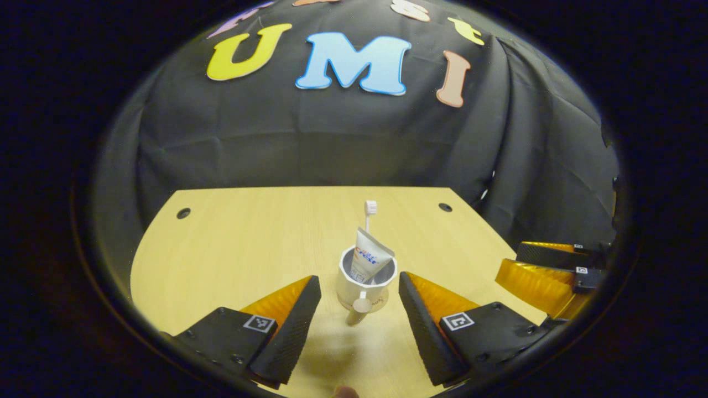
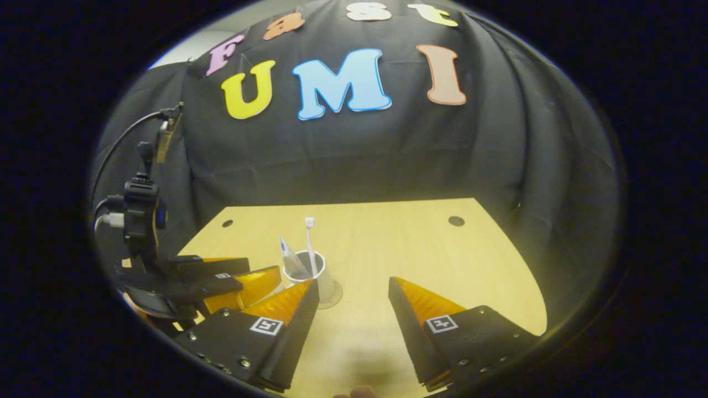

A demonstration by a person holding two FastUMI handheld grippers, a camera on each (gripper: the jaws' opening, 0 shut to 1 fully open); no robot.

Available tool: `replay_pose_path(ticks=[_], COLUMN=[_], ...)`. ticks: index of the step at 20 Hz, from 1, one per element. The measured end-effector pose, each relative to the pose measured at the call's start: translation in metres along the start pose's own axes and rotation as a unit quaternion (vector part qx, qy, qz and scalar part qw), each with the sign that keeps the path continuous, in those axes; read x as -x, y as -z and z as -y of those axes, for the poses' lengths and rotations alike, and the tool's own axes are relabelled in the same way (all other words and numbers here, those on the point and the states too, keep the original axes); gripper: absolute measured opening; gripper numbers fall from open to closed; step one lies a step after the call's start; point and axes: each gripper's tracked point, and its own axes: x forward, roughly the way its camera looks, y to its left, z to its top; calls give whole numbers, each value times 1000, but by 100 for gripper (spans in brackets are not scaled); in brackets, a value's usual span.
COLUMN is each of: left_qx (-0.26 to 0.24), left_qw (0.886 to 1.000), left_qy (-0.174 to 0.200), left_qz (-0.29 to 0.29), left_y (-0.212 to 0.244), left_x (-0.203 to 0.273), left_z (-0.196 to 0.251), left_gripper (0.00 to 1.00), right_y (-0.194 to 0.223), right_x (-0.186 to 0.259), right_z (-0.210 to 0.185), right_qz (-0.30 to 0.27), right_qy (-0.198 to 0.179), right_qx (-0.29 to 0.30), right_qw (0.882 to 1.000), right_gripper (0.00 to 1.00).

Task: Put the toothbrush and toothpaste on the desktop into the cup, then pick up the cup and place it on the coaster on the desktop.

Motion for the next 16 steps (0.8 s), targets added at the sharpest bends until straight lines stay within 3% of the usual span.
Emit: replay_pose_path(ticks=[8, 16], left_qx=[-6, -7], left_qw=[989, 971], left_qy=[-66, -66], left_qz=[132, 228], left_y=[-22, -41], left_x=[47, 100], left_z=[-14, -23], left_gripper=[93, 93], right_y=[-28, -47], right_x=[29, 62], right_z=[-14, -16], right_qz=[101, 183], right_qy=[-10, 17], right_qx=[73, 77], right_qw=[992, 980], right_gripper=[78, 78])
